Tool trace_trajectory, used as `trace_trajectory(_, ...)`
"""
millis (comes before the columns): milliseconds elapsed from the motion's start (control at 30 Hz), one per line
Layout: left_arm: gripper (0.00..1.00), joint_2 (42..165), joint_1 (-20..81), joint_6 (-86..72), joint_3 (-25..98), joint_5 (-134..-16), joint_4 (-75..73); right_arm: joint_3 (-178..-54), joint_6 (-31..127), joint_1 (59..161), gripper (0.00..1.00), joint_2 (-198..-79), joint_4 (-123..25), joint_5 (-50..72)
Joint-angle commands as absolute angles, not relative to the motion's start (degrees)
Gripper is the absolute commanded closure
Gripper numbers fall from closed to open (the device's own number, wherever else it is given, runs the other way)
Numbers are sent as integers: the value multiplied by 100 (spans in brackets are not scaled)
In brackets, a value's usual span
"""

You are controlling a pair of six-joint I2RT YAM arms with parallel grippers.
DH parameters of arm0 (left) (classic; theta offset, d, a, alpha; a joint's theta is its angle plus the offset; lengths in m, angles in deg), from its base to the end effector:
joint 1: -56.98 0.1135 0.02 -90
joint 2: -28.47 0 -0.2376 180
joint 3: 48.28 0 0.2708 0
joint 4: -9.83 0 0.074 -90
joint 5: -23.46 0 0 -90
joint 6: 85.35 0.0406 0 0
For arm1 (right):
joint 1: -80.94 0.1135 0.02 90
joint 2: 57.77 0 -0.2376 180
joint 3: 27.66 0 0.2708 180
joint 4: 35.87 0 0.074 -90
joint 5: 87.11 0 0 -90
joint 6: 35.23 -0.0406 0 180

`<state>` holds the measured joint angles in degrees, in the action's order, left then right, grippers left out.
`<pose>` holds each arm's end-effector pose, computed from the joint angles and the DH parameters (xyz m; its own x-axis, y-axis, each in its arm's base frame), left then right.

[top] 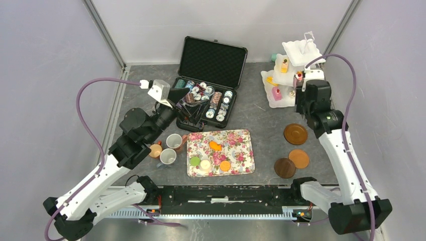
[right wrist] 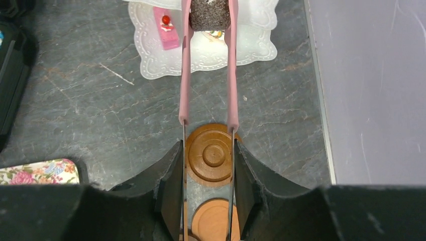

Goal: Serve the afternoon tea

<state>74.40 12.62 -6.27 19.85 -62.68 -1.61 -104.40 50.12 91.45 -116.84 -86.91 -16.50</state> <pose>0.1577 -0.1504 0.4079 0.0079 -0.2721 -0.9622 0.6638 0.7211 -0.1984 0.2480 0.0323 0.3377 -0.5309 -0.0207 -0.8472 0.1441 0.9829 -0.1143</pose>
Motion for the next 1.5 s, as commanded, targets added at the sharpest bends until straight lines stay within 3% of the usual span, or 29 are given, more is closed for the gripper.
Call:
trace_trajectory(0,0,7369,1279,-517,2140,-6399,-47,-10514,5006,8411,86,-11764,-8143,-660)
trace_trajectory(267,0,7365,1277,-537,2147,-6434,-42,-10394,4853,7390,87,-12138,-7569,-19)
trace_trajectory(833,0,7467,1279,-504,2138,-6417,-42,-10104,4506,6836,85,-13075,-5832,504)
trace_trajectory(1267,0,7613,1277,-445,2121,-6364,-36,-10264,4519,6840,76,-13862,-5112,702)
trace_trajectory(1467,0,7645,1277,-440,2121,-6369,-34,-10180,4529,6844,63,-13877,-5034,718)
